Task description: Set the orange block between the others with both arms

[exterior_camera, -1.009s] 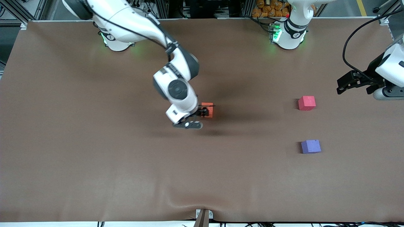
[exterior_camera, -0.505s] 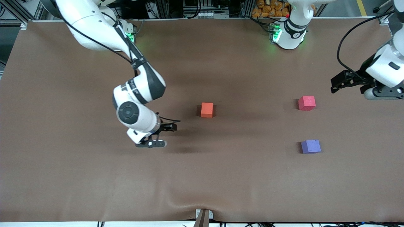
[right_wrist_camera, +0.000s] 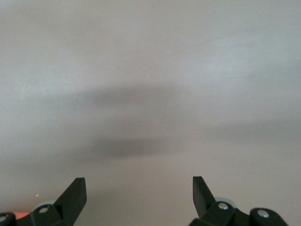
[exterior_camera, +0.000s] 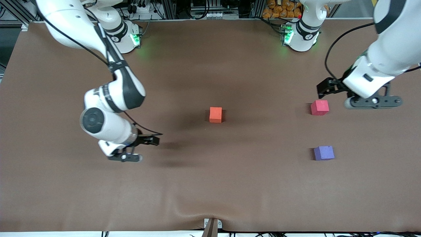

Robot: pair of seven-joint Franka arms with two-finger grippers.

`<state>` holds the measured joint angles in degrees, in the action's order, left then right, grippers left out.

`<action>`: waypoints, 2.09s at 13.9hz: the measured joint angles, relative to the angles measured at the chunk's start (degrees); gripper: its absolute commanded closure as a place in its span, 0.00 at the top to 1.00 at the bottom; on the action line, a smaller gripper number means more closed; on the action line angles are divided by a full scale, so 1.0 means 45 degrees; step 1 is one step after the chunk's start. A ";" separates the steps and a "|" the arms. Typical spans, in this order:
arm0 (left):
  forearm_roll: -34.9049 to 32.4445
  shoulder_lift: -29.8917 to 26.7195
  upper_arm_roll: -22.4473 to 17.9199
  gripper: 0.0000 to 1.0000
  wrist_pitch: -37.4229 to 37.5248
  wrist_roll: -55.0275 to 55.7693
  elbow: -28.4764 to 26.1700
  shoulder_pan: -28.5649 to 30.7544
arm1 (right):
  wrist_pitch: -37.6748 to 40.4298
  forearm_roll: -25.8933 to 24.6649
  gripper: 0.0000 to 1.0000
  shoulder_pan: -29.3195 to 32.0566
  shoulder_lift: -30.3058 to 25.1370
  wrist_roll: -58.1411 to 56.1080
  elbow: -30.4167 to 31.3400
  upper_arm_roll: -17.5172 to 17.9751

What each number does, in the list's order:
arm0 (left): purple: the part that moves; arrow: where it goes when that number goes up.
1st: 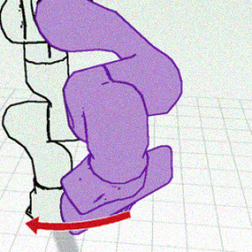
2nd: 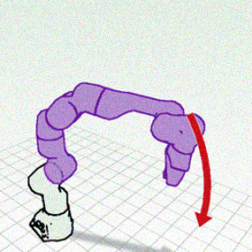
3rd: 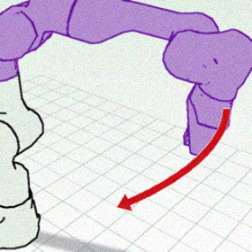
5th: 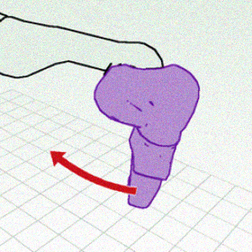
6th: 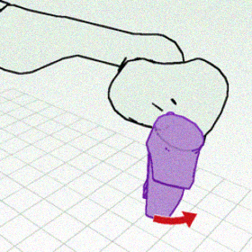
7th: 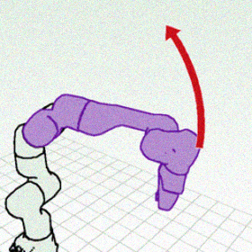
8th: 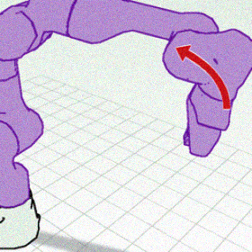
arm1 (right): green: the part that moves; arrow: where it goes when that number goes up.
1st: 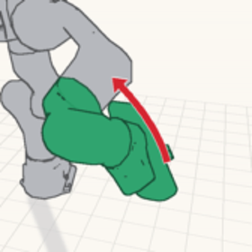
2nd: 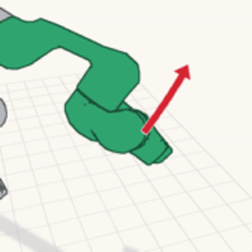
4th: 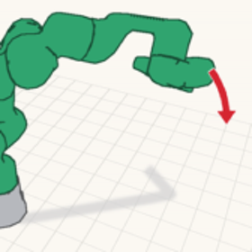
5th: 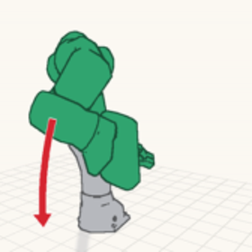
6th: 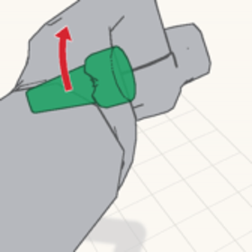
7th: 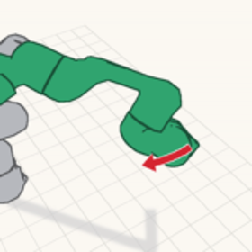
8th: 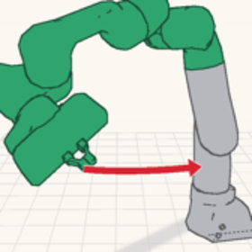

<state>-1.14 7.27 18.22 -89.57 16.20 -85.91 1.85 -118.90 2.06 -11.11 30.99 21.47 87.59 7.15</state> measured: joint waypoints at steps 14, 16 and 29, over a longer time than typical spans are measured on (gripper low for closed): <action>-0.0001 0.2512 0.0092 1.00 -0.1778 0.5838 -0.0023 -0.4532 | 0.0913 -0.1059 1.00 0.1396 -0.1375 -0.1523 0.0445 0.0001; -0.0001 0.3020 0.0091 1.00 -0.2223 0.6677 -0.0033 -0.5171 | 0.0923 -0.1063 1.00 0.1415 -0.1375 -0.1524 0.0454 -0.0007; -0.1108 0.6339 0.0084 1.00 -0.6564 0.8124 -0.0794 -0.7260 | 0.1450 -0.1090 1.00 0.2601 -0.1422 -0.3541 0.0504 -0.0022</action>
<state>-6.12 35.80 18.60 -119.11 52.76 -89.48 -30.82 -112.37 -2.84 0.60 24.59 5.54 89.86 7.05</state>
